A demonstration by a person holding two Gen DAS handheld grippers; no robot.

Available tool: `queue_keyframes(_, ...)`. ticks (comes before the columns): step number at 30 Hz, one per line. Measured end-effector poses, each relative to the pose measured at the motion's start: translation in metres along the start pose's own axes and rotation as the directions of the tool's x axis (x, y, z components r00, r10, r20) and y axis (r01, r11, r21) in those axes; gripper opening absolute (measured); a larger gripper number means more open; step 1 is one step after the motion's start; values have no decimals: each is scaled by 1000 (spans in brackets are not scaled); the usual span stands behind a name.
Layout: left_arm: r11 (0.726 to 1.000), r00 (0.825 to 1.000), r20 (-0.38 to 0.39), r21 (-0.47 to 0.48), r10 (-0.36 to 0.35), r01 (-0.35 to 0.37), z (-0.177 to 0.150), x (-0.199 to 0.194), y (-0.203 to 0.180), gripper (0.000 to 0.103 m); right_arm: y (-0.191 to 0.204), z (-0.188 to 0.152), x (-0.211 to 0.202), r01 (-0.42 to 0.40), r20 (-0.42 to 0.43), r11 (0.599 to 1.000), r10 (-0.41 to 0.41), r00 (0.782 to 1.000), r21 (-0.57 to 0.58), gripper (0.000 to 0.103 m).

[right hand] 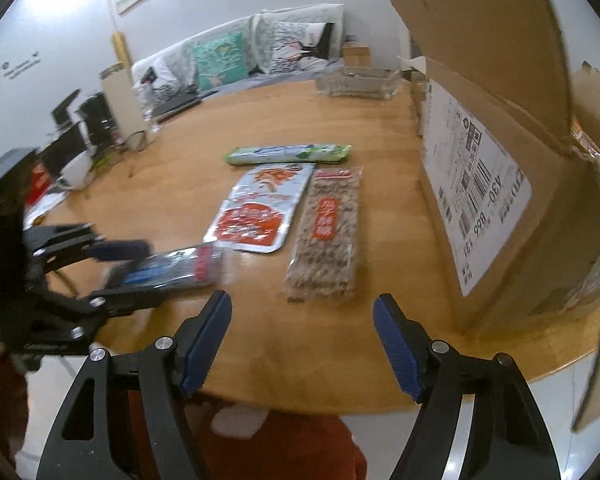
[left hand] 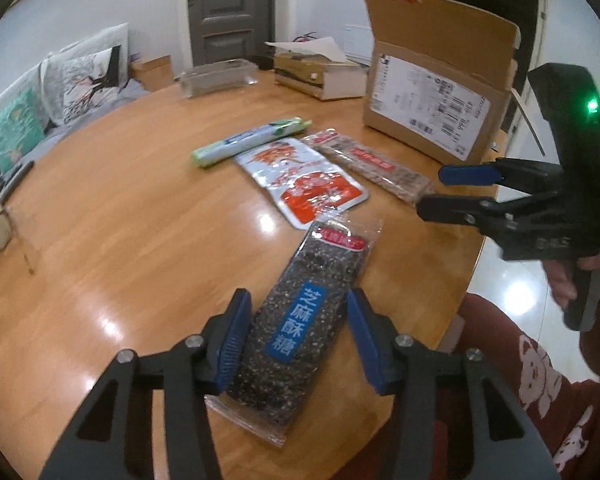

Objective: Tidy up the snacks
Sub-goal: 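Grasp the dark sesame candy bar with the left gripper while the right gripper grasps the seed candy bar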

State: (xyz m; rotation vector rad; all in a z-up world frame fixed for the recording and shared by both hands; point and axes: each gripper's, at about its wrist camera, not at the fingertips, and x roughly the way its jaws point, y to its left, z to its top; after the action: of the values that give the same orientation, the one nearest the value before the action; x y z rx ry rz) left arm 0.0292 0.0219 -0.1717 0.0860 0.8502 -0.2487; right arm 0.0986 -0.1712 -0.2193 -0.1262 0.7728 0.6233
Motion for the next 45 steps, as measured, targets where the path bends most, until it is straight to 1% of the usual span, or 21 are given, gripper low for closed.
queue_keyframes(3, 999, 1000, 0, -35, 22, -22, -7, -6, 7, 45, 4, 7, 10, 53, 17, 999, -53, 998, -6, 71)
queue_keyframes(6, 992, 998, 0, -106, 61, -61, -15, -12, 21, 43, 5, 13, 23, 79, 0, 997, -79, 997, 0, 68)
queue_keyframes(7, 988, 996, -1, -133, 84, -83, -17, -14, 26, 43, 7, 14, 26, 101, 8, 995, -101, 995, -13, 64)
queue_keyframes(9, 969, 989, -7, -200, 146, -145, -22, -19, 35, 43, 11, 14, 30, 142, 13, 989, -141, 990, -46, 49)
queue_keyframes(10, 960, 986, -10, -229, 166, -164, -24, -20, 39, 43, 14, 14, 29, 157, 17, 986, -156, 988, -59, 38)
queue_keyframes(12, 950, 983, -13, -257, 181, -178, -26, -22, 42, 42, 15, 12, 26, 151, 2, 987, -152, 988, -60, 38)
queue_keyframes(13, 950, 984, -13, -259, 176, -174, -27, -22, 42, 42, 16, 10, 23, 151, -7, 987, -151, 988, -64, 38)
queue_keyframes(16, 958, 989, -10, -246, 150, -148, -26, -22, 44, 45, 17, 1, 10, 140, -36, 986, -144, 989, -87, 38)
queue_keyframes(18, 965, 992, -8, -229, 127, -126, -25, -21, 46, 46, 16, -5, 3, 158, -42, 982, -163, 986, -105, 38)
queue_keyframes(19, 969, 993, -8, -216, 117, -116, -24, -20, 47, 46, 16, -6, 1, 164, -44, 980, -169, 985, -111, 39)
queue_keyframes(20, 974, 994, -8, -203, 106, -105, -23, -19, 48, 46, 14, -7, 0, 158, -44, 982, -163, 986, -109, 43)
queue_keyframes(22, 980, 996, -8, -180, 86, -86, -21, -17, 48, 45, 11, -5, 2, 137, -46, 987, -142, 989, -87, 49)
queue_keyframes(25, 987, 998, 1, -147, 67, -66, -19, -15, 48, 45, 7, 0, 9, 131, -41, 990, -134, 990, -53, 49)
queue_keyframes(30, 994, 998, 14, -89, 56, -55, -17, -11, 45, 45, 9, 8, 19, 140, -22, 989, -142, 990, -55, 49)
queue_keyframes(33, 996, 998, 23, -70, 51, -49, -16, -9, 45, 45, 12, 13, 25, 144, -20, 988, -146, 989, -53, 49)
queue_keyframes(34, 997, 999, 26, -68, 48, -46, -15, -8, 45, 45, 12, 15, 26, 146, -21, 988, -148, 989, -53, 49)
queue_keyframes(36, 997, 998, 32, -63, 53, -51, -15, -7, 46, 38, 13, 17, 29, 154, -23, 987, -156, 988, -49, 47)
queue_keyframes(37, 997, 998, 33, -65, 50, -48, -14, -7, 47, 37, 13, 18, 29, 162, -23, 986, -163, 986, -48, 42)
queue_keyframes(38, 996, 998, 35, -73, 44, -41, -14, -8, 49, 37, 13, 19, 30, 166, -25, 985, -167, 986, -46, 38)
queue_keyframes(42, 995, 998, 49, -88, 47, -42, -16, -8, 49, 37, 14, 20, 30, 187, -24, 981, -188, 982, -48, 38)
queue_keyframes(45, 993, 998, 60, -113, 26, -19, -16, -9, 55, 37, 14, 23, 30, 182, -36, 982, -184, 982, -45, 38)
